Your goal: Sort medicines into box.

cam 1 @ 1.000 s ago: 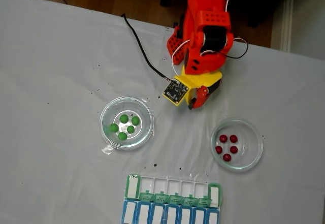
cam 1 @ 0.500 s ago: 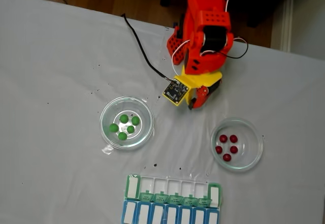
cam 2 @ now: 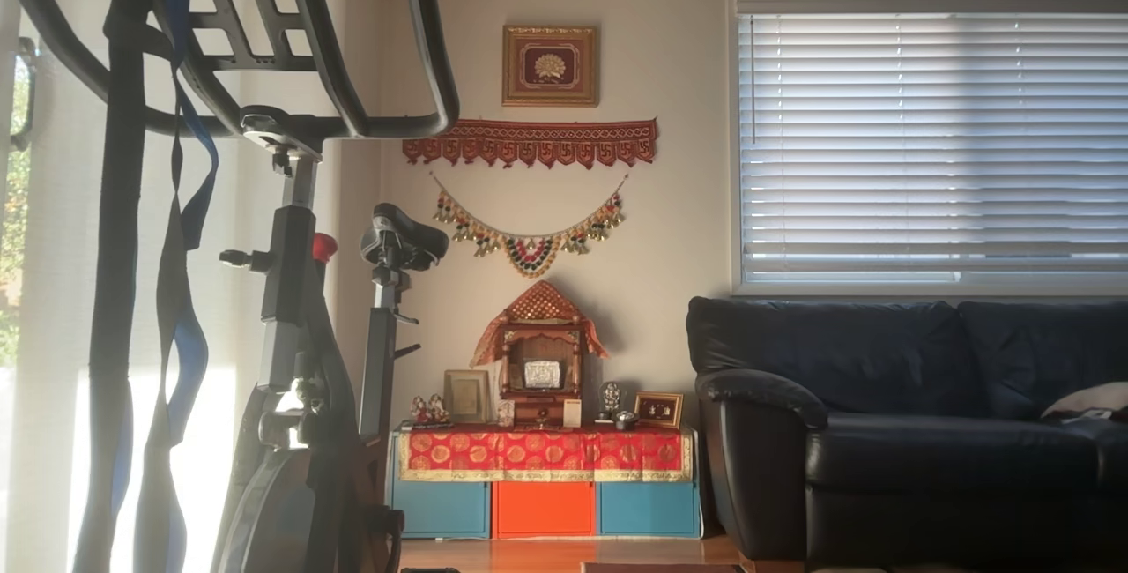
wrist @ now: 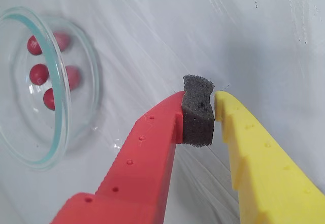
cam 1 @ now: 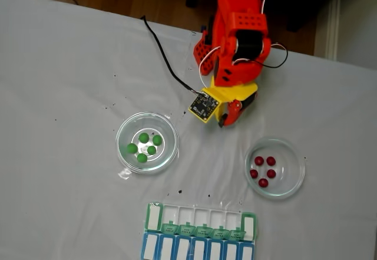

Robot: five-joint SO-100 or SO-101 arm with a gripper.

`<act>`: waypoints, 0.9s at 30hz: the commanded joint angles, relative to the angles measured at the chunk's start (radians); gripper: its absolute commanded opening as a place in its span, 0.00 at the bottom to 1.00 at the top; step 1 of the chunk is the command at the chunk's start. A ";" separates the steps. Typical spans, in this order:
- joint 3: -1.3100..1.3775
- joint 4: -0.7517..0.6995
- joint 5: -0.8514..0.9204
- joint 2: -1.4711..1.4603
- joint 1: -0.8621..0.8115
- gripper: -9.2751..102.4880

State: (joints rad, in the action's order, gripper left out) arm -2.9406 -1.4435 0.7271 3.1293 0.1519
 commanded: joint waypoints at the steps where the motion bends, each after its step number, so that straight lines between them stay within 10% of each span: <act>1: 0.002 -0.018 0.002 -0.003 0.009 0.11; 27: 0.002 -0.018 0.040 -0.003 -0.028 0.12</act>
State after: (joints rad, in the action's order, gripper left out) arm -2.9406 -1.4435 0.7455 3.1293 0.1488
